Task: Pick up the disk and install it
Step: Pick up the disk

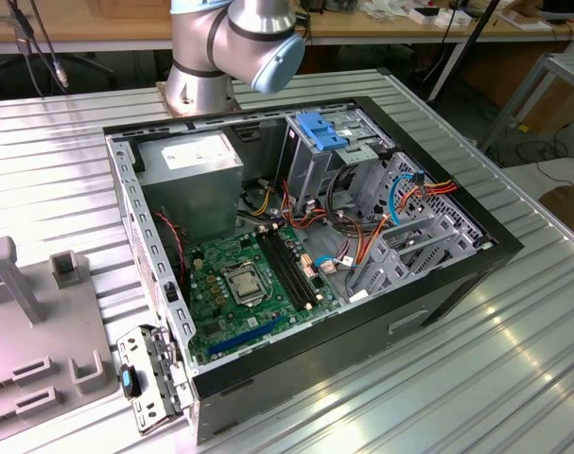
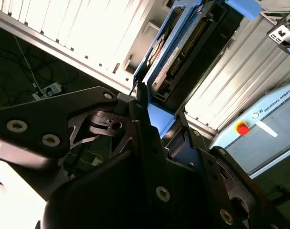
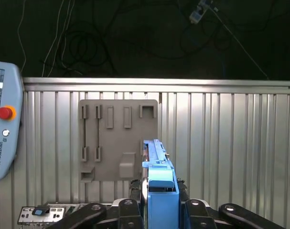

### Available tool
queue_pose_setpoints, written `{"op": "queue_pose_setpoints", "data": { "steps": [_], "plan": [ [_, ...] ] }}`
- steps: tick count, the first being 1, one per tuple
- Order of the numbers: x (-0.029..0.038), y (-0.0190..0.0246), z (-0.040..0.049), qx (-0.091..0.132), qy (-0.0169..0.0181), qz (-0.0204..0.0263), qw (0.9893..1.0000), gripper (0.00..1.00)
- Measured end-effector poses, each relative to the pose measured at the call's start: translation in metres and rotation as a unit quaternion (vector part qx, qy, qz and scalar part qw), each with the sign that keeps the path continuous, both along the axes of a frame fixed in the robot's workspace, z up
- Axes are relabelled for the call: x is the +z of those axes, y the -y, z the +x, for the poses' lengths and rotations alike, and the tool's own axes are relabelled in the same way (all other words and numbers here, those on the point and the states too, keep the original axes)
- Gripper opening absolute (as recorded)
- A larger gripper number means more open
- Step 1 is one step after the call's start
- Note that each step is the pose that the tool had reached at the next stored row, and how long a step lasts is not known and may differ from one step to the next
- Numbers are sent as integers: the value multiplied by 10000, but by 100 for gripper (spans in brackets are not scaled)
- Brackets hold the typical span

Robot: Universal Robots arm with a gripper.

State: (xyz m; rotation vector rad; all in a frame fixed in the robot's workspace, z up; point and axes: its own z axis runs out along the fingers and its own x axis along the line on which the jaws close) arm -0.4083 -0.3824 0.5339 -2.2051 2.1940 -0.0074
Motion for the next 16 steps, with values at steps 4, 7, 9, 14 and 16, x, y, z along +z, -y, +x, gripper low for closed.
{"op": "queue_pose_setpoints", "data": {
  "steps": [4, 7, 9, 14, 16],
  "plan": [
    [0, 0, 103, 0, 0, 0, 10000, 37],
    [0, 0, 187, 0, -2, 0, 10000, 37],
    [0, 0, 244, 0, -2, 0, 10000, 37],
    [0, 0, 379, 0, -4, 0, 10000, 37],
    [0, 0, 481, 0, -5, 0, 10000, 37]
  ]
}}
